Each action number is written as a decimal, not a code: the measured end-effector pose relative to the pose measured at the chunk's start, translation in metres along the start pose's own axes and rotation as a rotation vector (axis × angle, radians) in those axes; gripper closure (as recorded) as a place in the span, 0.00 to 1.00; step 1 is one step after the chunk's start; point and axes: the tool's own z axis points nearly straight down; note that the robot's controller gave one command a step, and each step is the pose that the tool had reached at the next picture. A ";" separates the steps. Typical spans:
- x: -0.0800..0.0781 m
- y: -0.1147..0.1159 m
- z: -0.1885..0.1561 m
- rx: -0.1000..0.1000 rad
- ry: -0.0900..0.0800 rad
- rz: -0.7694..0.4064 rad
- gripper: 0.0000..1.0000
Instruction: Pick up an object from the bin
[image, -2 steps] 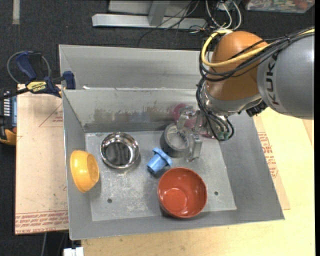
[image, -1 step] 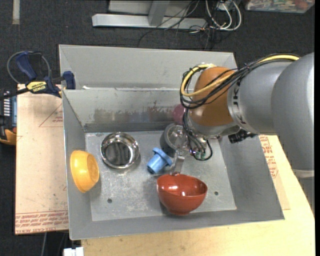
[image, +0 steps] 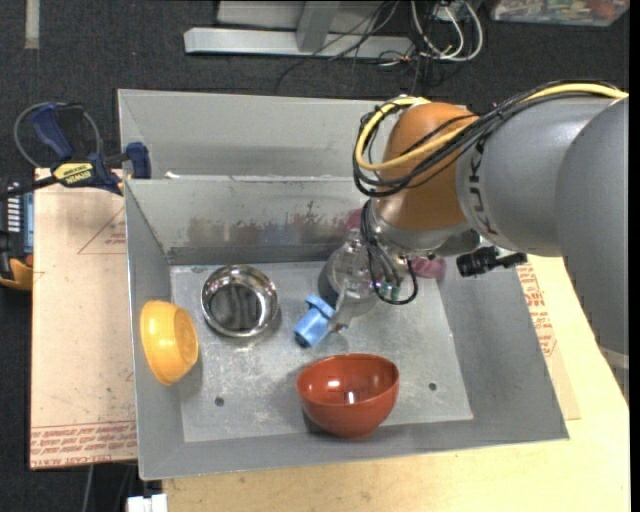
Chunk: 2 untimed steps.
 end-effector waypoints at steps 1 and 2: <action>-0.008 -0.023 0.080 0.005 0.012 -0.089 0.00; -0.009 0.006 0.076 -0.001 0.001 0.082 0.00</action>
Offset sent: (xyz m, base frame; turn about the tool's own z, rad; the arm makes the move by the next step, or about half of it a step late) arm 0.0127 0.0025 -0.0747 0.0852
